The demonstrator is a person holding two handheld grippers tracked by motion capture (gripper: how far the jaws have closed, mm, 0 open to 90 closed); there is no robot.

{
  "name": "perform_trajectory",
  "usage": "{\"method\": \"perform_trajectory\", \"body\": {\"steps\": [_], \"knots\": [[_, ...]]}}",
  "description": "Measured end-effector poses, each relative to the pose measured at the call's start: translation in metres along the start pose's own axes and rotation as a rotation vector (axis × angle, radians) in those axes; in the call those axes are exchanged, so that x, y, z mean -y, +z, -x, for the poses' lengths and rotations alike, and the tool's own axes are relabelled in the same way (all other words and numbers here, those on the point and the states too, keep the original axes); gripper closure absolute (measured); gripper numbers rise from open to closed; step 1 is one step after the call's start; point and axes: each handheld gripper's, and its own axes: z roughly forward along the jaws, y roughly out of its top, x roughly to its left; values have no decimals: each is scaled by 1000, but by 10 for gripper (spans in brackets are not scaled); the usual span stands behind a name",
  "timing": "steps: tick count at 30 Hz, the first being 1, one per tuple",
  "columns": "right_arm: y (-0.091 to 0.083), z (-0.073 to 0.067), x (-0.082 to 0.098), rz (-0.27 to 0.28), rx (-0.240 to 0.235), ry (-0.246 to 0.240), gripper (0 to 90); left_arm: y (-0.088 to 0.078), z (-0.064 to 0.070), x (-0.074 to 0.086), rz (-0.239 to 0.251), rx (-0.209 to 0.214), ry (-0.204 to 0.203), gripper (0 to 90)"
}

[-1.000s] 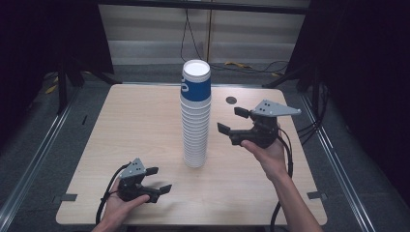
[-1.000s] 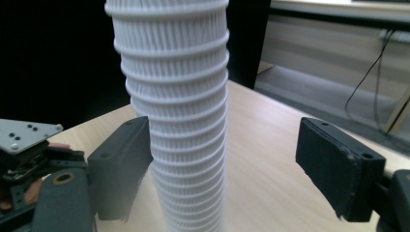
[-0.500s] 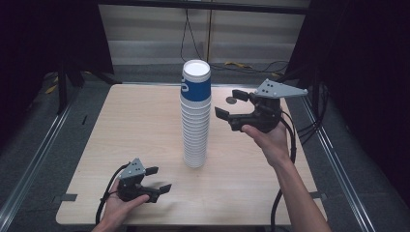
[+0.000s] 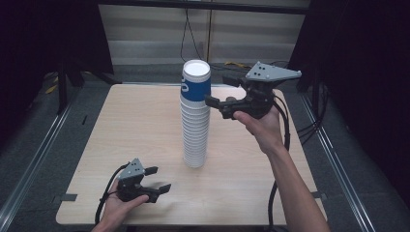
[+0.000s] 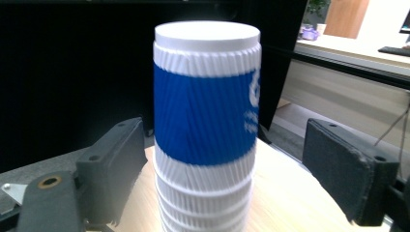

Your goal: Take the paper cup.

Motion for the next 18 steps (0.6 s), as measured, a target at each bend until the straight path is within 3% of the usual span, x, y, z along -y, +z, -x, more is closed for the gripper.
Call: {"method": "perform_trajectory", "body": {"steps": [11, 18], "knots": [[24, 1, -13, -23, -81, 2, 149, 1, 2, 0, -6, 7, 10, 170], [38, 5, -18, -28, -95, 10, 189, 0, 1, 0, -6, 5, 11, 175]]}}
